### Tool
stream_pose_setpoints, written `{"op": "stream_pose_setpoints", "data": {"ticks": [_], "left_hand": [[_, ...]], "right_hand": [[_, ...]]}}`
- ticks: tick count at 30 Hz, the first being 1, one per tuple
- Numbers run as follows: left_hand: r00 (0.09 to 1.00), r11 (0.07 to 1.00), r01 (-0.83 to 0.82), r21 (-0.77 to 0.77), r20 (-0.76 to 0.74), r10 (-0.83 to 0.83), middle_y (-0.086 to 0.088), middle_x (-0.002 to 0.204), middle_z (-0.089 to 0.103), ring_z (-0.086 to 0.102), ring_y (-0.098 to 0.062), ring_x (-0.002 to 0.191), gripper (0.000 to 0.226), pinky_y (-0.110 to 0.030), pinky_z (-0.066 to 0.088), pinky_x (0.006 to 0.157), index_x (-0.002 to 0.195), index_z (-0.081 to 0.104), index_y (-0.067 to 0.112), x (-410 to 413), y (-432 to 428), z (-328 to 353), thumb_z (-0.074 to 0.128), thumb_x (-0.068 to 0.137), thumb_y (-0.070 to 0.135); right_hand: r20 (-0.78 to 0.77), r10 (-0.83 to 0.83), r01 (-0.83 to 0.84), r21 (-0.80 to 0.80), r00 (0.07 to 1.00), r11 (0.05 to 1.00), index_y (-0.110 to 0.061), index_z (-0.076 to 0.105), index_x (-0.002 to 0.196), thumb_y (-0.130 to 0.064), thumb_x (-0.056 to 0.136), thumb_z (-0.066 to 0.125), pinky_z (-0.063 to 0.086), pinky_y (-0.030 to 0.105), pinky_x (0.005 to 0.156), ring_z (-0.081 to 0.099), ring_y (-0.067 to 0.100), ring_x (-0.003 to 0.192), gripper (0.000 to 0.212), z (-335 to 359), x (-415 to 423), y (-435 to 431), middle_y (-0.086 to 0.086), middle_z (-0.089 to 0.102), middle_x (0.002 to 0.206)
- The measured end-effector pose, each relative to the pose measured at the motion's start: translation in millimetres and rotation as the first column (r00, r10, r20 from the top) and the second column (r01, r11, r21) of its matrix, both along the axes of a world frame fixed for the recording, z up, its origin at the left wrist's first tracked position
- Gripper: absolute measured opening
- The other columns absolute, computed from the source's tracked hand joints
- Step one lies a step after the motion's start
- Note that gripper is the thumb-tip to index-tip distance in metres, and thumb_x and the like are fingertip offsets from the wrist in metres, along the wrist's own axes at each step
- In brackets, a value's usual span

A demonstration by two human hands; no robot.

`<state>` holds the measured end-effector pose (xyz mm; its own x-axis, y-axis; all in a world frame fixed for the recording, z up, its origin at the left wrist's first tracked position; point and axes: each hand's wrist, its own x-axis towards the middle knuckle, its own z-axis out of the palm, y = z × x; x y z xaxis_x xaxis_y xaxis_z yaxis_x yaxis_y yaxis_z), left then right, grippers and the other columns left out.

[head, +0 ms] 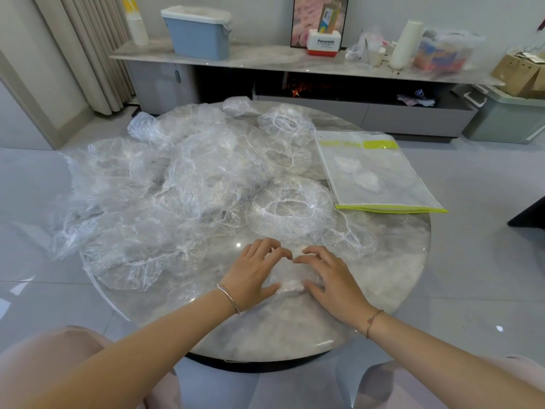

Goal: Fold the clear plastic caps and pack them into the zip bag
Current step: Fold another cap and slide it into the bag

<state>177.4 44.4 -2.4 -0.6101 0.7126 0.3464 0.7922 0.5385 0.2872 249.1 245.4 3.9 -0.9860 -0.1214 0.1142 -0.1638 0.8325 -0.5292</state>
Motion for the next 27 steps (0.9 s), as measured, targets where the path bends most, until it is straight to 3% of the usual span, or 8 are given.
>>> {"op": "stream_pose_setpoints", "data": {"ticks": [2, 6, 13, 16, 19, 23, 25, 27], "left_hand": [[0.998, 0.998, 0.054, -0.024, -0.037, -0.055, 0.008, 0.113, 0.042, 0.040, -0.013, 0.105, 0.054, -0.023, 0.032, 0.090, 0.115, 0.046, 0.031, -3.6, 0.0, -1.8, 0.073, 0.068, 0.030], [0.983, 0.987, 0.140, -0.085, -0.108, -0.148, 0.013, 0.109, 0.063, 0.048, -0.014, 0.109, 0.024, -0.027, 0.032, 0.095, 0.105, 0.064, 0.031, -9.3, -1.7, -5.5, 0.057, 0.082, 0.034], [0.992, 0.983, 0.109, -0.147, -0.053, -0.118, 0.016, 0.102, 0.069, 0.062, -0.016, 0.102, 0.035, -0.026, 0.034, 0.094, 0.101, 0.071, 0.031, -7.4, 0.4, -7.6, 0.043, 0.088, 0.048], [0.990, 0.982, 0.108, -0.156, -0.070, -0.120, 0.014, 0.104, 0.068, 0.060, -0.016, 0.102, 0.036, -0.028, 0.037, 0.092, 0.103, 0.070, 0.030, -8.7, 1.0, -12.4, 0.043, 0.088, 0.048], [0.992, 0.983, 0.112, -0.146, -0.039, -0.119, 0.009, 0.111, 0.064, 0.056, -0.015, 0.104, 0.040, -0.027, 0.035, 0.095, 0.110, 0.067, 0.030, -4.6, -0.3, -13.5, 0.037, 0.092, 0.049], [0.993, 0.983, 0.111, -0.147, -0.017, -0.115, 0.006, 0.110, 0.059, 0.047, -0.012, 0.103, 0.050, -0.025, 0.031, 0.096, 0.117, 0.063, 0.033, -0.5, -2.2, -10.8, 0.020, 0.099, 0.051], [0.993, 0.981, 0.122, -0.153, 0.029, -0.119, 0.007, 0.111, 0.057, 0.046, -0.013, 0.104, 0.050, -0.025, 0.029, 0.097, 0.123, 0.059, 0.034, -0.4, -2.7, -10.7, 0.019, 0.099, 0.052], [0.988, 0.978, 0.139, -0.154, 0.088, -0.126, 0.007, 0.117, 0.056, 0.044, -0.013, 0.111, 0.047, -0.025, 0.026, 0.102, 0.130, 0.052, 0.037, -1.5, -3.4, -11.2, 0.019, 0.100, 0.051]], "right_hand": [[0.002, 0.022, -0.022, 0.038, 1.000, 0.999, -0.035, 0.057, 0.123, -0.018, 0.087, 0.063, 0.021, 0.013, 0.098, 0.045, 0.007, 0.110, 0.040, -3.5, 0.3, 1.7, -0.018, 0.039, 0.133], [0.041, 0.029, -0.033, 0.095, 0.999, 0.995, -0.036, 0.055, 0.129, -0.028, 0.096, 0.052, 0.019, 0.018, 0.103, 0.041, 0.009, 0.121, 0.034, -9.1, 2.7, 5.9, -0.016, 0.036, 0.143], [0.071, 0.035, -0.044, 0.123, 0.997, 0.991, -0.033, 0.055, 0.131, -0.044, 0.098, 0.036, 0.010, 0.015, 0.107, 0.028, 0.007, 0.134, 0.039, -4.5, 3.7, 4.0, -0.013, 0.036, 0.146], [0.130, -0.105, 0.115, -0.072, 0.986, 0.991, -0.026, 0.053, 0.129, -0.039, 0.096, 0.050, 0.030, 0.023, 0.106, 0.043, 0.006, 0.119, 0.036, 2.8, -0.4, -2.4, -0.012, 0.052, 0.126], [0.344, -0.190, 0.284, -0.246, 0.920, 0.927, -0.019, 0.049, 0.127, -0.036, 0.090, 0.060, 0.042, 0.021, 0.089, 0.052, 0.006, 0.098, 0.042, 18.8, -11.4, -6.5, -0.009, 0.055, 0.108], [0.559, -0.150, 0.353, -0.275, 0.816, 0.894, -0.014, 0.049, 0.115, -0.022, 0.087, 0.067, 0.040, 0.010, 0.059, 0.052, 0.002, 0.071, 0.035, 29.3, -27.7, -4.7, -0.007, 0.053, 0.082], [0.567, -0.145, 0.337, -0.249, 0.811, 0.908, -0.011, 0.057, 0.104, -0.012, 0.082, 0.071, 0.037, 0.010, 0.055, 0.048, 0.002, 0.062, 0.026, 27.8, -30.9, -1.0, -0.007, 0.050, 0.071], [0.553, -0.137, 0.324, -0.256, 0.822, 0.911, -0.014, 0.060, 0.079, -0.008, 0.078, 0.075, 0.035, 0.010, 0.053, 0.043, 0.002, 0.055, 0.016, 27.0, -30.3, 2.5, -0.007, 0.047, 0.062]]}}
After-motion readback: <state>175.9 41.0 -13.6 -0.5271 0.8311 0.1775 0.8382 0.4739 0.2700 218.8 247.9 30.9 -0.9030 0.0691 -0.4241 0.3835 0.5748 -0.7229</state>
